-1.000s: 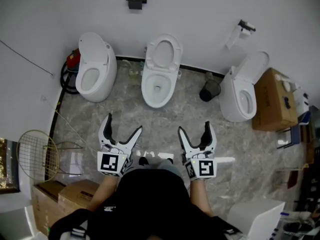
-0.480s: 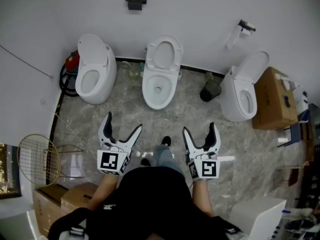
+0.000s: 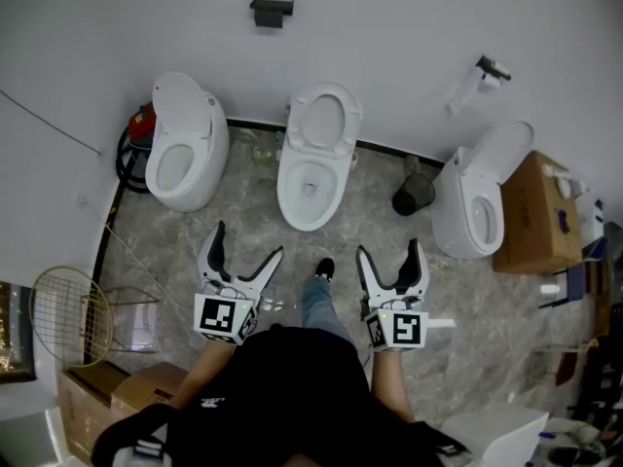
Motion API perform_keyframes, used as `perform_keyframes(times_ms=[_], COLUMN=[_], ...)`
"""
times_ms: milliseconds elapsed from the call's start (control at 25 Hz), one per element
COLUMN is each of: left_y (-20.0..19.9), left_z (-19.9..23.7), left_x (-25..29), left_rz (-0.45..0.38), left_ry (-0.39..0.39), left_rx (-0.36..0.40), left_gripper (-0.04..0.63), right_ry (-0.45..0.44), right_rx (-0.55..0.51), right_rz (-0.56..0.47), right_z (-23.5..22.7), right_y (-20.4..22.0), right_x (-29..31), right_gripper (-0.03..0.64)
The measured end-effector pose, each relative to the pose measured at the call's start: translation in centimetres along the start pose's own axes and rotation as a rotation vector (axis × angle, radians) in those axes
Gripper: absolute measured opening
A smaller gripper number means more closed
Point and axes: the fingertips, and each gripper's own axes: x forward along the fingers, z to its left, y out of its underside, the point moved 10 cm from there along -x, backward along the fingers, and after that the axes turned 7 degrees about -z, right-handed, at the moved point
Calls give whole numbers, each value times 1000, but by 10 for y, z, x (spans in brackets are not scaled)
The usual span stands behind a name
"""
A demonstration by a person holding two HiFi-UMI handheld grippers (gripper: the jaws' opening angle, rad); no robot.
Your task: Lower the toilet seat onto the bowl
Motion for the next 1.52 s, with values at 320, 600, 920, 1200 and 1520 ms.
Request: perform_keyframes(times_ms=[320,600,920,1200,1520], left_y=[4,-4,2,7,41], left_z=[13,7,5,14,44], left_x=[107,206,287,322,356], left_rz=[-5,-8,27,74,164], left_ry=[-23,-36,-78,-79,65], left_rx=[19,33,39,44,157], left_gripper=[477,477,477,477,476], right_ry=[-7,-22,-68,-104,-87], right_rx=[3,22,50,45,62], right_rz=[1,21,55,76,125], right_z=[-64,-126,-177,-194,-189], right_y=[21,29,42,54,83], right_x=[88,160,229,270,297], right_gripper=[428,428,428,428,426])
